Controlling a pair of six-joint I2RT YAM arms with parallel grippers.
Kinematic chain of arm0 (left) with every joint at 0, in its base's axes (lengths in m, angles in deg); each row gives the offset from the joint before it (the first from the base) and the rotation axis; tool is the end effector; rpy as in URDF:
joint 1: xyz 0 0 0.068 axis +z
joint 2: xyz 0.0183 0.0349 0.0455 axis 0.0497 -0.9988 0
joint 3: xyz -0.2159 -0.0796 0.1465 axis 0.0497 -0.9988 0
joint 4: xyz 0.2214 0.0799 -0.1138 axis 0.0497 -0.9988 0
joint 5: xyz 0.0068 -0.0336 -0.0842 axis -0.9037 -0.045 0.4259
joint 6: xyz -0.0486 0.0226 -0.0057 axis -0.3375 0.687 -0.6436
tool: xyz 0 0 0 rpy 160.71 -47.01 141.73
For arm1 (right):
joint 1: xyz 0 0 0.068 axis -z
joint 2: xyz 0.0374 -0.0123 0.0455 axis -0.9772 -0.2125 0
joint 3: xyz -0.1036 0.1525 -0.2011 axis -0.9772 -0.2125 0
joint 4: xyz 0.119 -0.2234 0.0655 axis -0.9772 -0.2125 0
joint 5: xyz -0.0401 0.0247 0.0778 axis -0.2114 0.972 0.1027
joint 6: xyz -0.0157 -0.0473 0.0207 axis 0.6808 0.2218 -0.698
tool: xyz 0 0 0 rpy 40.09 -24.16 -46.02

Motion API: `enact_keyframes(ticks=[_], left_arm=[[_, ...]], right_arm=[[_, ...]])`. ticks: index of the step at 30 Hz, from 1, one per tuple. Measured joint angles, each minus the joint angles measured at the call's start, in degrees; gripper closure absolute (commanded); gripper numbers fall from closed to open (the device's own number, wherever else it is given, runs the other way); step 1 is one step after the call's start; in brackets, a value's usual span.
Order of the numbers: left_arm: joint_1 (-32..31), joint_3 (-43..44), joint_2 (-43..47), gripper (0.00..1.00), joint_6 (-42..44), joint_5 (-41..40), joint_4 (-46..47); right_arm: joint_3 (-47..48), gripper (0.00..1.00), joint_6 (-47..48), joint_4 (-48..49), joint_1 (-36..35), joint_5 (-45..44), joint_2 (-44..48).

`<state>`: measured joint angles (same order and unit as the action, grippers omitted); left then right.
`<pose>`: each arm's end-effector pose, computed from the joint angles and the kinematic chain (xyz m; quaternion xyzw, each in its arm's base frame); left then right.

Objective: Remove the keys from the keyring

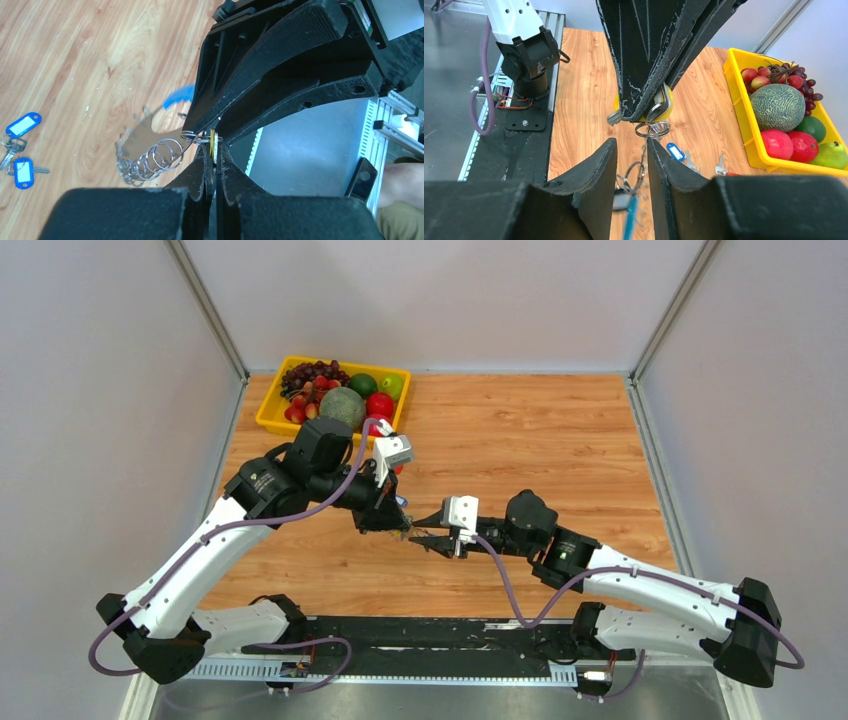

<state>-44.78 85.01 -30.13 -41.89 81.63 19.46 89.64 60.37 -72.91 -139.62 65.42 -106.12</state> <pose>0.1372 -0.1520 0.4021 0.4130 0.7686 -0.4167 0.2549 0.0993 0.2117 0.3174 -0.5537 0.4865 0.3705 0.5652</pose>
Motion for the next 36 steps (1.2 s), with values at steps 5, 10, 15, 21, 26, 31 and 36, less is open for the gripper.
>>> enact_keyframes(ticks=[5, 10, 15, 21, 26, 31, 36], left_arm=[[0.0, 0.0, 0.0, 1.0, -0.8, 0.7, 0.2], [0.0, 0.0, 0.0, 1.0, -1.5, 1.3, 0.7], [0.0, 0.0, 0.0, 1.0, -1.9, 1.9, 1.0], [0.0, 0.0, 0.0, 1.0, -2.3, 2.3, 1.2], [0.0, 0.0, 0.0, 1.0, -2.8, 2.4, 1.9], [0.1, 0.0, 0.2, 1.0, -3.3, 2.1, 2.3], [0.1, 0.0, 0.4, 1.0, -4.0, 2.1, 2.3]], right_arm=[[0.4, 0.67, -0.1, 0.1, 0.1, -0.2, -0.1], [0.4, 0.67, -0.3, 0.6, 0.1, -0.3, -0.1], [0.4, 0.68, -0.7, 0.9, 0.1, -1.0, 0.2], [0.4, 0.75, -0.9, 2.1, 0.1, -1.7, 1.5], [0.4, 0.86, -1.3, 2.2, 0.1, -1.7, 2.2], [0.4, 0.99, -1.7, 2.1, 0.1, -1.6, 2.2], [0.4, 1.0, -1.8, 2.2, 0.1, -1.7, 2.1]])
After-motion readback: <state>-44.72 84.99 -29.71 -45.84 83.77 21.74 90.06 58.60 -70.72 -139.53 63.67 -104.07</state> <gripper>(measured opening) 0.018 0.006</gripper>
